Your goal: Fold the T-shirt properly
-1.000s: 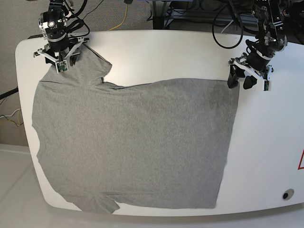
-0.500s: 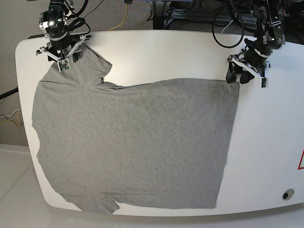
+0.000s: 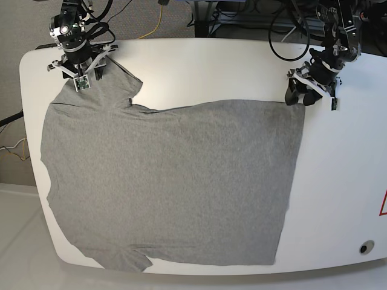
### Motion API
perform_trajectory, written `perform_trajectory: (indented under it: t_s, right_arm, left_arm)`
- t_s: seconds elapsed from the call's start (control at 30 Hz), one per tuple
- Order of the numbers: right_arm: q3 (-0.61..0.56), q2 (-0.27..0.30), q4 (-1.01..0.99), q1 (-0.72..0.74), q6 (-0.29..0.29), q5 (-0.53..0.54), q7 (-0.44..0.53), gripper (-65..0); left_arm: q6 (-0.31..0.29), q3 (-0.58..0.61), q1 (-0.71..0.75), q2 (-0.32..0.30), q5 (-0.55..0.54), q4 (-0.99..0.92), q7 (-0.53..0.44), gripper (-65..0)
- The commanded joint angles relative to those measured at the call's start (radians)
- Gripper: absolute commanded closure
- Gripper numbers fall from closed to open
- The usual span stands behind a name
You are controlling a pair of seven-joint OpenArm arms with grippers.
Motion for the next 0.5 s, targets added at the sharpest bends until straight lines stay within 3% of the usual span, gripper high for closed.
perform_trajectory:
  t_s: [0.0, 0.47]
  right_arm:
    - [0.005, 0.010, 0.005, 0.003, -0.009, -0.002, 0.019, -26.4]
    - [0.027, 0.013, -0.006, 0.008, 0.002, 0.021, 0.024, -26.6]
  left_arm:
    - [-0.005, -0.006, -0.011, -0.001, -0.008, -0.004, -0.011, -34.2]
    - [-0.004, 0.001, -0.016, -0.003, 0.014, -0.005, 0.006, -33.5]
